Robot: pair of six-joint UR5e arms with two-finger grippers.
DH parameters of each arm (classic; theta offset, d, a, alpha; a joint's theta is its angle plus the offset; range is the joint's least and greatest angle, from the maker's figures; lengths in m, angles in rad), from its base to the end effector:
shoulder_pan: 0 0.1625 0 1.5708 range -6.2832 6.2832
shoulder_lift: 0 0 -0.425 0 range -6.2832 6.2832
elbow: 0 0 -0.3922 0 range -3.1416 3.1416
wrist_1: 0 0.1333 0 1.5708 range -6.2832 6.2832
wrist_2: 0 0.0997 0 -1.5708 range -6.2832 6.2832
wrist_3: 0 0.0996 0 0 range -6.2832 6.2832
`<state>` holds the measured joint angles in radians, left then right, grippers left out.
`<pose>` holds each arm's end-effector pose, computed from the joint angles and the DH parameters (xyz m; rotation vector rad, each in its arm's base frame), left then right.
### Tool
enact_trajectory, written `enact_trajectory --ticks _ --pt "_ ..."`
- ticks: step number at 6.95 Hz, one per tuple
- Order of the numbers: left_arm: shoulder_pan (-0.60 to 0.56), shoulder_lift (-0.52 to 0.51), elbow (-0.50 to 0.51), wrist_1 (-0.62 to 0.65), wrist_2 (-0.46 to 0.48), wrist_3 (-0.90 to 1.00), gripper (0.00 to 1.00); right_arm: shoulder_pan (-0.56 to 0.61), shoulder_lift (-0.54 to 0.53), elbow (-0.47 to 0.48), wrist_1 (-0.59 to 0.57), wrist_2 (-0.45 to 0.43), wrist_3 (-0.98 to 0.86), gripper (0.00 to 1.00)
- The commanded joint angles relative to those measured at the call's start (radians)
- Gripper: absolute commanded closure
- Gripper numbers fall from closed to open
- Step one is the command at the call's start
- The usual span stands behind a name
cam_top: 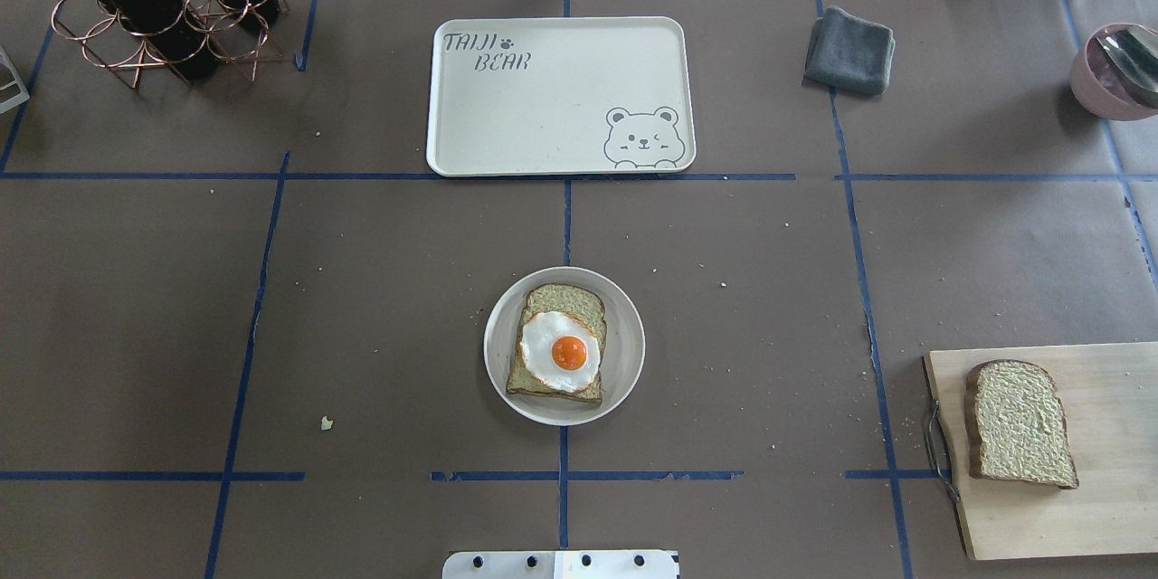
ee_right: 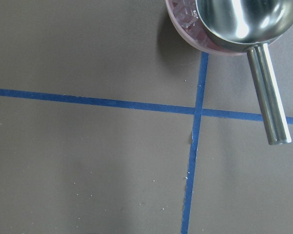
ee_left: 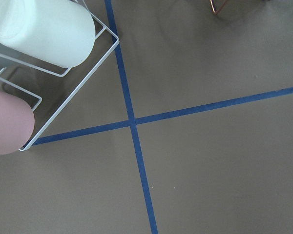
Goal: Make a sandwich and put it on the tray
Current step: 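Move the right gripper down toward the bread slice on the cutting board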
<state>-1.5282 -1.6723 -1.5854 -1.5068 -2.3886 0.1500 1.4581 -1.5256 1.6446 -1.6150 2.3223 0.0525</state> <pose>-0.0378 -0.5378 0.6027 0.0932 0.8153 0.2030 0.0071 -0.5176 0.6056 0.0090 -0.7547 -0.0854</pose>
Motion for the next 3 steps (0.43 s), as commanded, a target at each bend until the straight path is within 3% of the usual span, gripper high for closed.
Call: enact_trajectory --ticks 1,3 --pt "0.0 -0.019 -0.005 0.0 0.0 -0.001 0.0 0.005 0.004 0.003 0.009 0.021 0.001 0.0" --pt "0.0 -0.018 -0.008 0.001 0.009 -0.007 0.0 0.004 -0.007 0.004 0.012 0.046 0.012 0.0"
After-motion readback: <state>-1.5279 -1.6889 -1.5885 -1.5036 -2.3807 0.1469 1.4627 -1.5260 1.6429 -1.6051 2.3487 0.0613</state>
